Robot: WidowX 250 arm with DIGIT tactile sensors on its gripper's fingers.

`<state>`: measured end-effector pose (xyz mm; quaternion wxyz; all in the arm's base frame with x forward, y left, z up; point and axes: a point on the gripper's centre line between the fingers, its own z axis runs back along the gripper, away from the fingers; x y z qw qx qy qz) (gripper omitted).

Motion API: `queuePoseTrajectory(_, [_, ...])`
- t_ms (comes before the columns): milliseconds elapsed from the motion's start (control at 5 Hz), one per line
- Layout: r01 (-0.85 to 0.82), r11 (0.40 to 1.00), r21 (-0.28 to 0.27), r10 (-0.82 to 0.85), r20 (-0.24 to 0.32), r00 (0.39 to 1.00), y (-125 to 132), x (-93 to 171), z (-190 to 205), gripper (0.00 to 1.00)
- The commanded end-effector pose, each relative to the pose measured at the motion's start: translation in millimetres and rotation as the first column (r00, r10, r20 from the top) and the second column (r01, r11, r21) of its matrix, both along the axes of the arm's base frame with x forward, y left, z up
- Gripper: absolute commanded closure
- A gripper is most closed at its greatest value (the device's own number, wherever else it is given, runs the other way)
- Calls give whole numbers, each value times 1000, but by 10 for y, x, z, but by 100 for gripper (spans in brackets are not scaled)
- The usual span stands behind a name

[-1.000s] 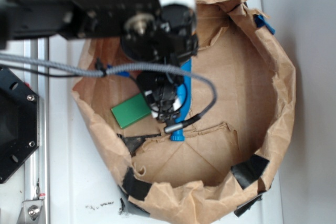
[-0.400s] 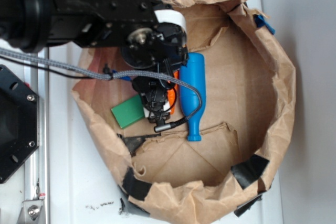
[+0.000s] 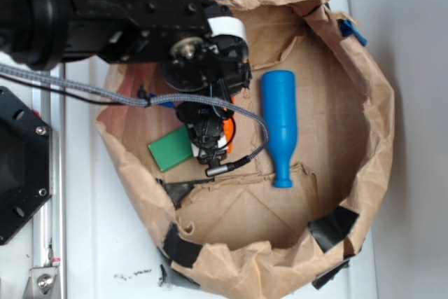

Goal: Grab the green block.

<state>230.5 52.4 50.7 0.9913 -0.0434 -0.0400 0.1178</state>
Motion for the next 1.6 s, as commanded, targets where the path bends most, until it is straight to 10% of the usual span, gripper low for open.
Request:
queuePoseTrajectory(0, [-29,999,-46,30,41,999,-115,-122,256,0])
queuePoseTrajectory(1400, [-34,999,-26,36,88,995,-67,19,-299,0])
